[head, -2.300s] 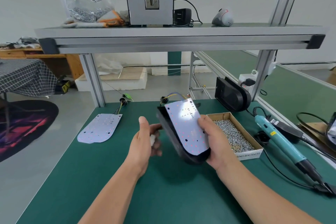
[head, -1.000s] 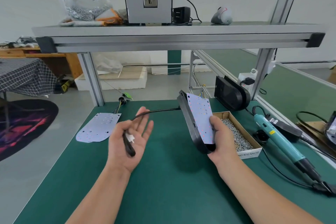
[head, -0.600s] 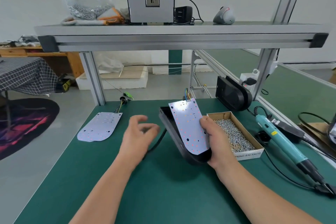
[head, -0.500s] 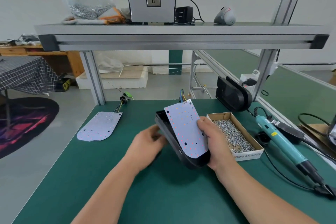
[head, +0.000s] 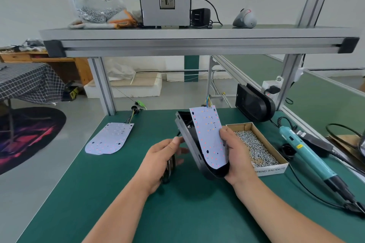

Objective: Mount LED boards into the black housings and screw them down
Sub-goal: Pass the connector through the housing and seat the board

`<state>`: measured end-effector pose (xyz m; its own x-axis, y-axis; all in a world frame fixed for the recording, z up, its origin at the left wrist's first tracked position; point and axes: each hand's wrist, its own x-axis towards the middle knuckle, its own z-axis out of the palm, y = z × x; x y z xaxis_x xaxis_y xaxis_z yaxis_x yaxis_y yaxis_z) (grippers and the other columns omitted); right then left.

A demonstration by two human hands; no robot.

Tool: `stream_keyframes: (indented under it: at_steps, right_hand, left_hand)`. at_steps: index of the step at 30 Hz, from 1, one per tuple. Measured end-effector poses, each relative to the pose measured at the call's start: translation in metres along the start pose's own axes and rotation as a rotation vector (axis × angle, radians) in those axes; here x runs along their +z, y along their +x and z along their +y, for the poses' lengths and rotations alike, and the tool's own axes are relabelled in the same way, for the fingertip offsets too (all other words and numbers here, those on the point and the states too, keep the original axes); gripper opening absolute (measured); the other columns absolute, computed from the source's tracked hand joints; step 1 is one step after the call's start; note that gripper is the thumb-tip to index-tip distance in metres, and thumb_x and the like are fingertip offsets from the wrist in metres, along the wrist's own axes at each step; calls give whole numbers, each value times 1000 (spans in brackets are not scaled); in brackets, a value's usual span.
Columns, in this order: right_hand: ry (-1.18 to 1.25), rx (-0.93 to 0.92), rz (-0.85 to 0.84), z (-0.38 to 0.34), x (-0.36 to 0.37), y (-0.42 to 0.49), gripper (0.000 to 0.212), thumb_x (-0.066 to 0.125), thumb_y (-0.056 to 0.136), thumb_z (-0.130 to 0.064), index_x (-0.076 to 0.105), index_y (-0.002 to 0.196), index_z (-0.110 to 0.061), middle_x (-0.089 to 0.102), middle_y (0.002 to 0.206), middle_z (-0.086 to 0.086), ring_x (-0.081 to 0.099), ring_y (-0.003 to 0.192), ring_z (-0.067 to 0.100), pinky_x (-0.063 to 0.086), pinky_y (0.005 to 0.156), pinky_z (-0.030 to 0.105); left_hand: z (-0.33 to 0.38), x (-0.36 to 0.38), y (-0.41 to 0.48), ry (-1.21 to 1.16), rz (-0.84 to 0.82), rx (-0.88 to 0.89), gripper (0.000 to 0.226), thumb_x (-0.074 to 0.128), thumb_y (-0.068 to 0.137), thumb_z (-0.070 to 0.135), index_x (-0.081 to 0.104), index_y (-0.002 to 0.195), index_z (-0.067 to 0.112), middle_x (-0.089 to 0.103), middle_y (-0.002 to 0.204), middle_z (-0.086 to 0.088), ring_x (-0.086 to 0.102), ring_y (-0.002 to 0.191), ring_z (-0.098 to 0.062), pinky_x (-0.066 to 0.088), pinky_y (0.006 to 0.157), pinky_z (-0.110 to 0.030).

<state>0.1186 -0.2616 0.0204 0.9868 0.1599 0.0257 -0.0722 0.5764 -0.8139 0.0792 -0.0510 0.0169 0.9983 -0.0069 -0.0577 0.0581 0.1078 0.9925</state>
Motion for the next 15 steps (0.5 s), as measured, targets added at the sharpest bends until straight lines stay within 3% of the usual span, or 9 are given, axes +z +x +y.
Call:
stream_keyframes:
  at_steps: [3, 5, 6, 9, 11, 13, 15]
  right_hand:
    - [28, -21, -7, -3, -1, 0, 22, 57, 102, -24, 66, 82, -20, 67, 98, 7, 65, 90, 25, 50, 82, 39]
    - [16, -47, -10, -6, -2, 0, 24, 54, 103, -23, 67, 83, -20, 69, 94, 5, 67, 84, 22, 54, 75, 36]
    - [9, -55, -9, -7, -2, 0, 23, 54, 103, -23, 67, 85, -19, 69, 93, 5, 67, 82, 21, 55, 72, 34]
    - [-7, -51, -16, -7, -6, 2, 15, 57, 101, -25, 65, 92, -17, 66, 94, 7, 65, 80, 21, 54, 70, 32]
    - [-48, -19, -48, -6, -8, 2, 13, 62, 95, -28, 63, 93, -15, 63, 94, 9, 62, 81, 22, 51, 72, 35]
    - [-112, 22, -91, -5, -8, 2, 17, 65, 91, -30, 61, 94, -14, 62, 92, 9, 61, 80, 22, 47, 72, 37]
    - [-159, 47, -131, -5, -8, 2, 19, 67, 89, -28, 60, 96, -11, 65, 93, 9, 62, 80, 22, 45, 72, 36]
  left_hand:
    - [5, 9, -2, -186, 15, -27, 41, 70, 96, 39, 75, 115, 3, 78, 119, -15, 75, 76, -28, 60, 66, -35]
    - [5, 11, -2, -239, -2, -12, 26, 65, 103, 20, 75, 128, 16, 76, 104, -16, 63, 56, -27, 52, 53, -31]
    - [4, 11, 0, -244, 12, -11, 32, 60, 105, 11, 73, 132, 22, 71, 93, -16, 59, 52, -27, 50, 51, -31]
    - [5, 8, 2, -217, 63, -4, 39, 51, 104, 0, 72, 130, 19, 62, 81, -18, 60, 56, -30, 54, 57, -36]
    - [5, 5, 3, -146, 95, 31, 38, 46, 103, -4, 77, 116, 15, 68, 90, -24, 68, 71, -32, 62, 70, -45]
    - [5, 3, 4, -15, 147, 94, 32, 54, 98, -2, 79, 104, 16, 77, 103, -21, 72, 86, -29, 63, 85, -47]
    - [6, 2, 4, 31, 170, 134, 20, 64, 89, 8, 78, 102, 15, 78, 96, -14, 64, 83, -24, 57, 80, -40]
